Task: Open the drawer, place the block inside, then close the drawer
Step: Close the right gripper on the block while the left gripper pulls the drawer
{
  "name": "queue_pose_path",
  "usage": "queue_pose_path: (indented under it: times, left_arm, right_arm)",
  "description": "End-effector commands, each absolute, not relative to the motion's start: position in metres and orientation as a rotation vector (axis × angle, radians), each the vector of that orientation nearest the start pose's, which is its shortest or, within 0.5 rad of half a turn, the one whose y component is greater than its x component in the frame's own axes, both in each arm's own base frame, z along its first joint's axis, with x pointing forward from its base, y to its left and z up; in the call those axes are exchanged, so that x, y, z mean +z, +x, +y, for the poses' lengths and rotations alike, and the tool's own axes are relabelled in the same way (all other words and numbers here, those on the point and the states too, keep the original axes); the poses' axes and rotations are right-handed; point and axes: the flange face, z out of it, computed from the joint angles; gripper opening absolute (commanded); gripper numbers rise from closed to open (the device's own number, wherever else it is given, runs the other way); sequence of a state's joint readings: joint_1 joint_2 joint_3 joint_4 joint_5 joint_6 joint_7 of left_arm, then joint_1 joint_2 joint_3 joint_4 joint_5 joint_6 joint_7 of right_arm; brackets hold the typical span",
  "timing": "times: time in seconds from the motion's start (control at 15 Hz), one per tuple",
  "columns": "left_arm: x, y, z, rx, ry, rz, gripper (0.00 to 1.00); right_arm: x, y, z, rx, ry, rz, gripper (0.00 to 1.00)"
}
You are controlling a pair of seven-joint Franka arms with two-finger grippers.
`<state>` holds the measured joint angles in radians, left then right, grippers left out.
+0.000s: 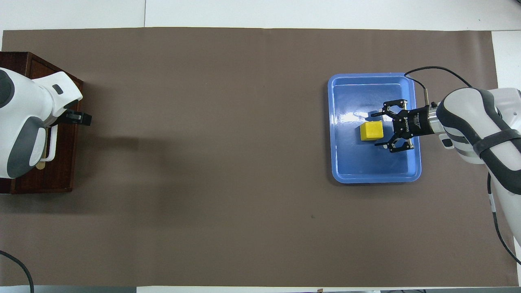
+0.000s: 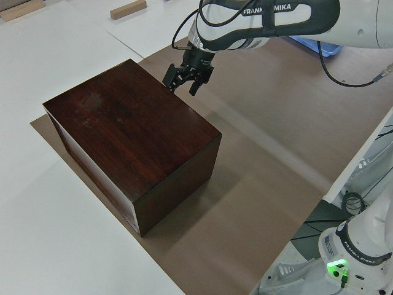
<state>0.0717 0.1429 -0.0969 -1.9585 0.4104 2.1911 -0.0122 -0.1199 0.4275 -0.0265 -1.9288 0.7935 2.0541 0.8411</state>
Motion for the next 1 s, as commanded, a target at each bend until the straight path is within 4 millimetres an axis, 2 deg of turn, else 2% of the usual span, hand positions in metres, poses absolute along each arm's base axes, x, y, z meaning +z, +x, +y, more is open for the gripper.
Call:
queue_pose_path:
  times: [0.0,0.4,0.6,0.73,0.87,0.93]
  left_arm:
    - [0.410,0.594,-0.003,-0.177,-2.779,0.331,1.00]
    - [0.405,0.593,-0.040,-0.221,-2.802,0.270,1.00]
    - [0.405,0.592,-0.038,-0.212,-2.801,0.256,1.00]
    - [0.407,0.595,-0.037,-0.224,-2.797,0.255,1.00]
    - [0.405,0.594,-0.025,-0.220,-2.762,0.264,1.00]
    - [0.406,0.595,-0.018,-0.226,-2.739,0.274,1.00]
  right_arm:
    - [0.253,0.593,-0.051,0.613,-1.907,1.698,0.89]
    - [0.252,0.590,-0.055,0.610,-1.911,1.687,0.71]
    - [0.252,0.590,-0.056,0.612,-1.896,1.687,0.52]
    - [0.252,0.590,-0.055,0.606,-1.910,1.668,0.42]
    - [0.255,0.592,-0.055,0.595,-1.922,1.648,0.26]
    - [0.256,0.593,-0.053,0.594,-1.926,1.642,0.11]
